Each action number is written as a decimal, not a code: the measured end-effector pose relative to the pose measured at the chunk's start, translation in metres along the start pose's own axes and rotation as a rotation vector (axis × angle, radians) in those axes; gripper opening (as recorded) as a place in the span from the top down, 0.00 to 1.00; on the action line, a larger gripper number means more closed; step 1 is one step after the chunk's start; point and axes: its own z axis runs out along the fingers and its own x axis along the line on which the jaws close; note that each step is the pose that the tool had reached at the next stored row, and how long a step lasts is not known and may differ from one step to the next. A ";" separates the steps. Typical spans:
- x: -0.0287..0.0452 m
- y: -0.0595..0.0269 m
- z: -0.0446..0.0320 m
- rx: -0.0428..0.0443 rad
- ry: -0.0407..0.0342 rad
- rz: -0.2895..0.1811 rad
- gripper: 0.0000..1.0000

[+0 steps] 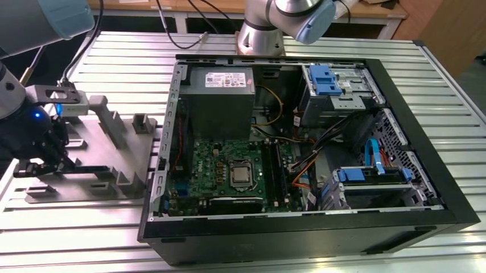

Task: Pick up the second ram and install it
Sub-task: 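Pick up the second ram and move it above second insertion slot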

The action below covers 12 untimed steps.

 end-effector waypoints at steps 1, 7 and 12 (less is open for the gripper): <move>0.0000 0.0000 -0.0007 -0.0002 0.0002 0.000 0.89; -0.0003 -0.0003 -0.0125 0.0000 0.0000 0.000 0.89; -0.0006 -0.0005 -0.0279 0.0000 0.0000 0.000 0.89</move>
